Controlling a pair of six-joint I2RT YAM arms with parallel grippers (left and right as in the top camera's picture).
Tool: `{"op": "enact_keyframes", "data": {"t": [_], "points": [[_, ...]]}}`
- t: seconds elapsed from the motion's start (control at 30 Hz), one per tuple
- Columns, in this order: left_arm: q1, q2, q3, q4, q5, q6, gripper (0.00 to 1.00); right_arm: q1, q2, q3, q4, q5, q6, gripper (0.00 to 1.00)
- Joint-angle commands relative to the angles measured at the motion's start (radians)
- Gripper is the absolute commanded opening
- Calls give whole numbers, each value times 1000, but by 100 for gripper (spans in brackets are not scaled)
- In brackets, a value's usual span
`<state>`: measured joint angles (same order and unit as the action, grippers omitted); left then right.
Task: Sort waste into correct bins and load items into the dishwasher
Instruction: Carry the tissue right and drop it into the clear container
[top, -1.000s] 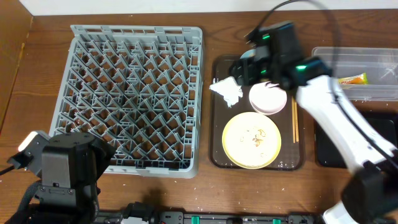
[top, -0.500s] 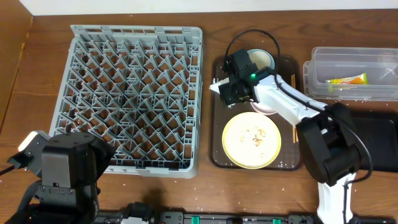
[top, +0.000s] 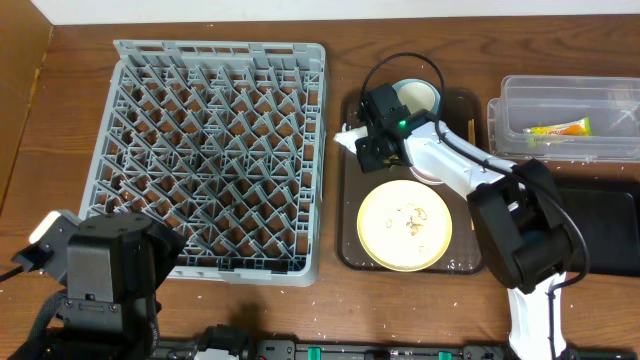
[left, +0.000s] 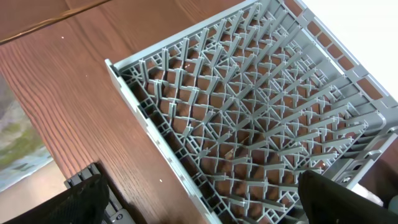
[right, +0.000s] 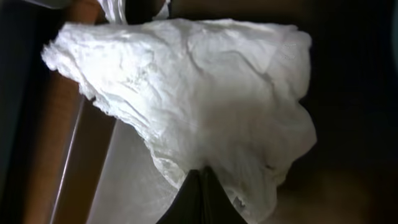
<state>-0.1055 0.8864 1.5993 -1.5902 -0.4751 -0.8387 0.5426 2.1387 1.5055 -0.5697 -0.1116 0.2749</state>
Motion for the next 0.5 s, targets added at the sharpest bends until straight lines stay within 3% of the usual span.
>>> {"op": "enact_keyframes", "data": {"t": [0.0,0.23,0.47], "points": [[5,1,8,-3,-16,-9,98,-1,-114,67,-13,3,66,1],[5,1,8,-3,-16,-9,98,-93,-336,103,-18,3,191,1],[5,1,8,-3,-16,-9,98,-322,-496,103,-93,3,272,1]]}}
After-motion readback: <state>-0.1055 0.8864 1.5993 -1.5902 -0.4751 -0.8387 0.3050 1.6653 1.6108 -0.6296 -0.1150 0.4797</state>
